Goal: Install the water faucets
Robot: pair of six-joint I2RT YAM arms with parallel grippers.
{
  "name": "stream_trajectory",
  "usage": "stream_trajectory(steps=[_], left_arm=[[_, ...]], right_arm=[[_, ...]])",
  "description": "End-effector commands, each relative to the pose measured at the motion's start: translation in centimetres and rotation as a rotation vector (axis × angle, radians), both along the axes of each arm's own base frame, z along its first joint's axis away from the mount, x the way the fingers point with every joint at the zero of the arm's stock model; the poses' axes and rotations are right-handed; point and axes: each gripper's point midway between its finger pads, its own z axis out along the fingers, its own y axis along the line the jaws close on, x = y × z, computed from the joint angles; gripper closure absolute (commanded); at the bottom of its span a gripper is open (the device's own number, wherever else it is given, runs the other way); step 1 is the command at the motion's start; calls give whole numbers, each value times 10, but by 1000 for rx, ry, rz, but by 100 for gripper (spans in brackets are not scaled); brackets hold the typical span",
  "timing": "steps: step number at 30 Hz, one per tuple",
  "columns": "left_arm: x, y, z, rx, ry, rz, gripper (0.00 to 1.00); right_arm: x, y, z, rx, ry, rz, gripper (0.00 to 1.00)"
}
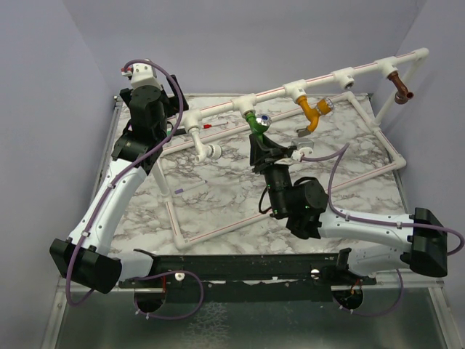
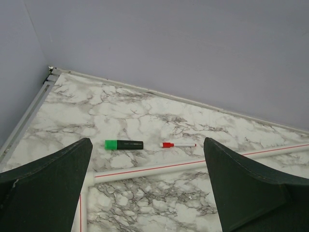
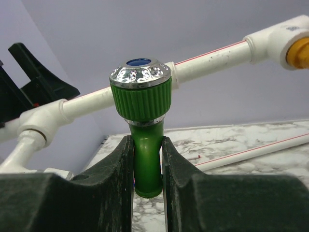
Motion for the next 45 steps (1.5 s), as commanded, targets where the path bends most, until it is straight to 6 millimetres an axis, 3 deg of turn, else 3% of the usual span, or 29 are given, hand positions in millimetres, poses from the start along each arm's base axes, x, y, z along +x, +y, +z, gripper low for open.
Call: stream_trajectory(steps=[1, 16, 35, 45], left_arm=[[-24, -30, -86, 81, 298, -169, 1], [-24, -31, -85, 75, 297, -174, 1], [-24, -32, -86, 71, 299, -178, 1], [-24, -32, -86, 71, 298, -179, 1]], right_arm=[[5, 5, -14, 182, 76, 15, 99], [6, 13, -16, 567, 194, 90, 99], [1, -15, 10, 699, 173, 91, 99], [4, -6, -4, 743, 224, 103, 99]])
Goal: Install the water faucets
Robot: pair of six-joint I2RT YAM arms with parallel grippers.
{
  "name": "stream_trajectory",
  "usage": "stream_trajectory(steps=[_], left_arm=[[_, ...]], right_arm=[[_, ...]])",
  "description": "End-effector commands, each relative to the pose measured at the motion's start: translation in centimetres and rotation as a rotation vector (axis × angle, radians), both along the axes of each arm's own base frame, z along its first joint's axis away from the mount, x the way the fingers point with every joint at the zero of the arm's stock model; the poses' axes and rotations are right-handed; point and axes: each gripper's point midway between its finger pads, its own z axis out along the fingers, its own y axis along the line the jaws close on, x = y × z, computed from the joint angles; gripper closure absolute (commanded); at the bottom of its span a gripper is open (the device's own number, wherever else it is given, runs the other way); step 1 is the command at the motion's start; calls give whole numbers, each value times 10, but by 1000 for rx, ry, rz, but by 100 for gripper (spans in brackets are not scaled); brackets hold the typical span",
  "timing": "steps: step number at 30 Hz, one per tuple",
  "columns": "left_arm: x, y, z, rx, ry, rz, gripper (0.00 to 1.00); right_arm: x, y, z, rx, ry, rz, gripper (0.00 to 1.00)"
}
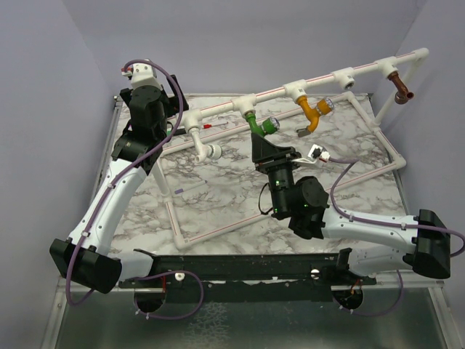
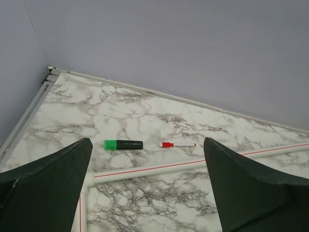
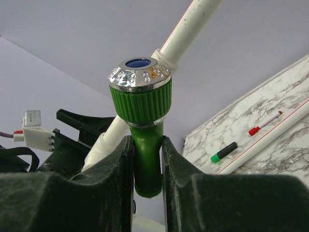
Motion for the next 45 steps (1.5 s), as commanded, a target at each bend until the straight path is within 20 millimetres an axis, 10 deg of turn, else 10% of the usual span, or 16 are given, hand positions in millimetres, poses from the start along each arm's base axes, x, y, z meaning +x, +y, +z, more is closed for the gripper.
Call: stream_trajectory(steps=[1, 45], left_arm=[[-24, -31, -86, 72, 299, -176, 1], [-25, -33, -85, 61, 295, -181, 1]], right_arm=[[5, -4, -4, 99, 42, -3, 99], [5, -25, 1, 433, 190, -16, 99]])
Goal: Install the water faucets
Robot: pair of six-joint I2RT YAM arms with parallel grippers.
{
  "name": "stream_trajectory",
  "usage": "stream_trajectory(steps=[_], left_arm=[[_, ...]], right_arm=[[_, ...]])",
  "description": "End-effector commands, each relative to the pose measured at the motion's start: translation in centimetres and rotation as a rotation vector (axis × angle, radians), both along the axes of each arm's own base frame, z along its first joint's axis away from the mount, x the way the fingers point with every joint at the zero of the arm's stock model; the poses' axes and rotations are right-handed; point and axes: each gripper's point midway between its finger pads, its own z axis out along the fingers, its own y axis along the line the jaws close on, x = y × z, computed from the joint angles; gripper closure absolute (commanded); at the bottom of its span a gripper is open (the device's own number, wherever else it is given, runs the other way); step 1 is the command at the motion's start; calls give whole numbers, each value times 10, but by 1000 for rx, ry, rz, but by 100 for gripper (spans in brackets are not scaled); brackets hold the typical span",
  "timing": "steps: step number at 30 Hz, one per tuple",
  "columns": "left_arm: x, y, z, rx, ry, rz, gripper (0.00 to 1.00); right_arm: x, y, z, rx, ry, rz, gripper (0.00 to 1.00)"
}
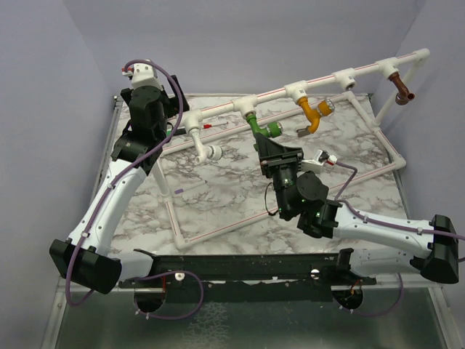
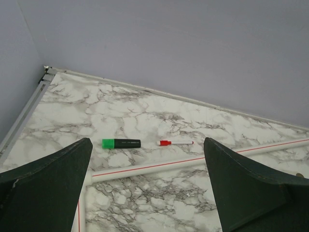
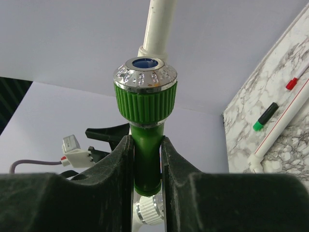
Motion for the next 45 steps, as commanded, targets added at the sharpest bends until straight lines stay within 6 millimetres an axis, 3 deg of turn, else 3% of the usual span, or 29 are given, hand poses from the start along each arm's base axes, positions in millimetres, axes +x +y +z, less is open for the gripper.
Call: stream_trajectory(steps=[1, 11, 27, 35, 45], left_arm=[[-24, -30, -84, 64, 291, -166, 1], [-25, -30, -83, 62, 288, -169, 1], [-25, -31, -82, 57, 287, -173, 1], [-26, -30, -80, 57, 281, -173, 1], [-26, -30, -81, 57, 282, -173, 1]], right_arm=[[8, -17, 1, 75, 54, -74, 99], [12, -10, -9, 150, 94, -47, 99], [23, -1, -44, 392, 244, 30, 99], [24, 2, -49, 397, 273, 37, 99], [23, 0, -46, 376, 263, 38, 75]])
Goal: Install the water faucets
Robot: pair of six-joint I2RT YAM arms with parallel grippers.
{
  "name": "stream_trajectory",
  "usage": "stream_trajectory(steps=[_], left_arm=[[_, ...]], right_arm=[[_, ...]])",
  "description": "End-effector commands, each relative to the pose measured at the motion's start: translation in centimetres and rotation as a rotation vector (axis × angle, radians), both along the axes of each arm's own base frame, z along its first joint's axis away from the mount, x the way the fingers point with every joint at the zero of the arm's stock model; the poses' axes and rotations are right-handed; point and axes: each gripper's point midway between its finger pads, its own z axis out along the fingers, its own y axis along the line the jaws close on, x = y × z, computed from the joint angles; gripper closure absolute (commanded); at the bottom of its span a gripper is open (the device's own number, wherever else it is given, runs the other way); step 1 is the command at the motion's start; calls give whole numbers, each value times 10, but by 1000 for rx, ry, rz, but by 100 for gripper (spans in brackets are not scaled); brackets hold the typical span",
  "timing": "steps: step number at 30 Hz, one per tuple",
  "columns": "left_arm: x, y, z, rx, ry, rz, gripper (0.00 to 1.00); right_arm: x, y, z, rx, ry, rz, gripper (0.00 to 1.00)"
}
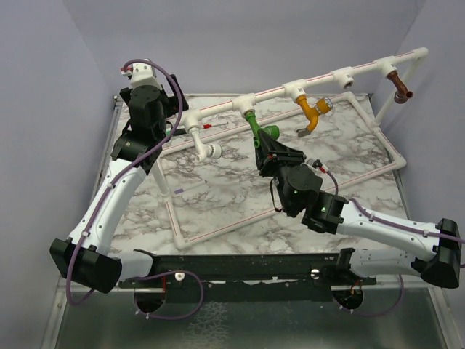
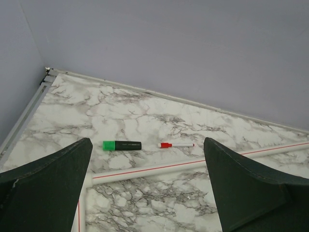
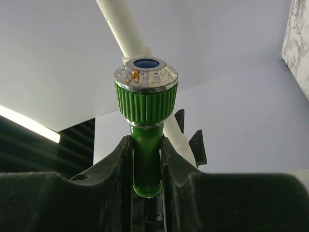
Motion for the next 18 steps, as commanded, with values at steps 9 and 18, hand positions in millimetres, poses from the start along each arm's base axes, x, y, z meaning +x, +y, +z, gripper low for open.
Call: stream_trajectory(steps=[9, 18], left_arm=[[-27, -33, -83, 56, 293, -182, 1], [-27, -34, -83, 55, 294, -187, 1]], right_arm=[[13, -2, -37, -171, 56, -33, 62], [13, -2, -34, -181, 39, -34, 60]])
